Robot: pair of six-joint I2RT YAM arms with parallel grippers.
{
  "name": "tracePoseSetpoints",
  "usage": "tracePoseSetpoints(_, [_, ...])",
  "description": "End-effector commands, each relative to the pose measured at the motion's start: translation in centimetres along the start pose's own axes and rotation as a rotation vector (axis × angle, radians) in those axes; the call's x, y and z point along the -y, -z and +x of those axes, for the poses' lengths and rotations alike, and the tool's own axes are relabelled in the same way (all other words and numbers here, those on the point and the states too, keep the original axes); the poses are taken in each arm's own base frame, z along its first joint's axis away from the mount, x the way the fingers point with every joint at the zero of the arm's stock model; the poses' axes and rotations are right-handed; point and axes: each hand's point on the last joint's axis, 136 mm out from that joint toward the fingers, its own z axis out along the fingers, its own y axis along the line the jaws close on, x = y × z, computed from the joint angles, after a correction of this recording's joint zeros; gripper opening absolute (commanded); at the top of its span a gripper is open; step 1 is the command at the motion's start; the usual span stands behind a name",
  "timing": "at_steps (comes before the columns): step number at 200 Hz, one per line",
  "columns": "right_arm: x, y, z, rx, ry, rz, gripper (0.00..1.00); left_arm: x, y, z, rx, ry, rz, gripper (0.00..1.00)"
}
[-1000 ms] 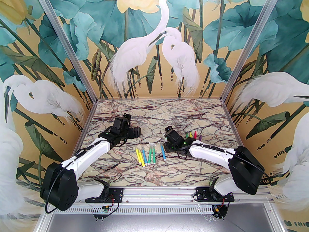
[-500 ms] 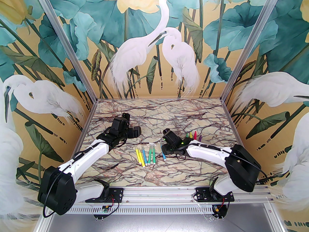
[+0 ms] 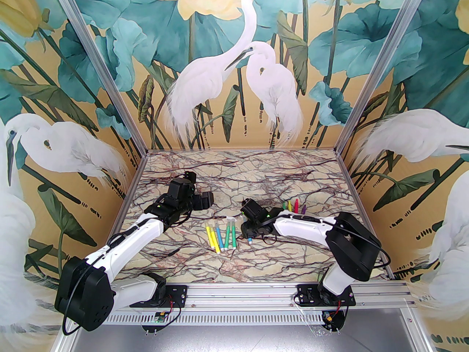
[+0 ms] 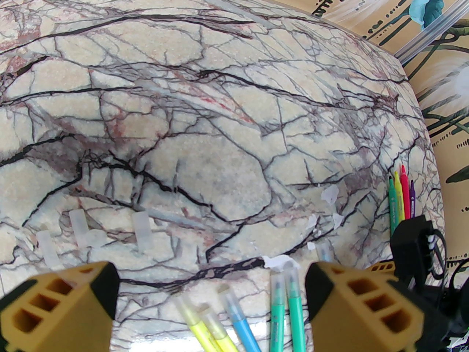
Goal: Open the pen caps
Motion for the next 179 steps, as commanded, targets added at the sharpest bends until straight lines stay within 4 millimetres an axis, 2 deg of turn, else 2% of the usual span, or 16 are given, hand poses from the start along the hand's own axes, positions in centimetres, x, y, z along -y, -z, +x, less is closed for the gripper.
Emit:
tracePoseSetpoints(1, [-0.8, -0.2, 0.0, -0.023, -0.008, -0.014, 0.52, -0.4, 0.3, 0.0, 0.011, 0.004, -0.010, 0.89])
tracePoseSetpoints(76, [-0.8, -1.4, 0.6, -0.065, -0.006, 0.003, 0.48, -0.5, 0.5, 0.1, 0.008, -0.002, -0.015, 0.89])
tracePoseSetpoints(179, [0.1, -2.7, 1.0, -0.127, 0.012, 0.108, 0.30, -0.7, 0.9, -0.1, 0.023, -0.005, -0.028, 0.89])
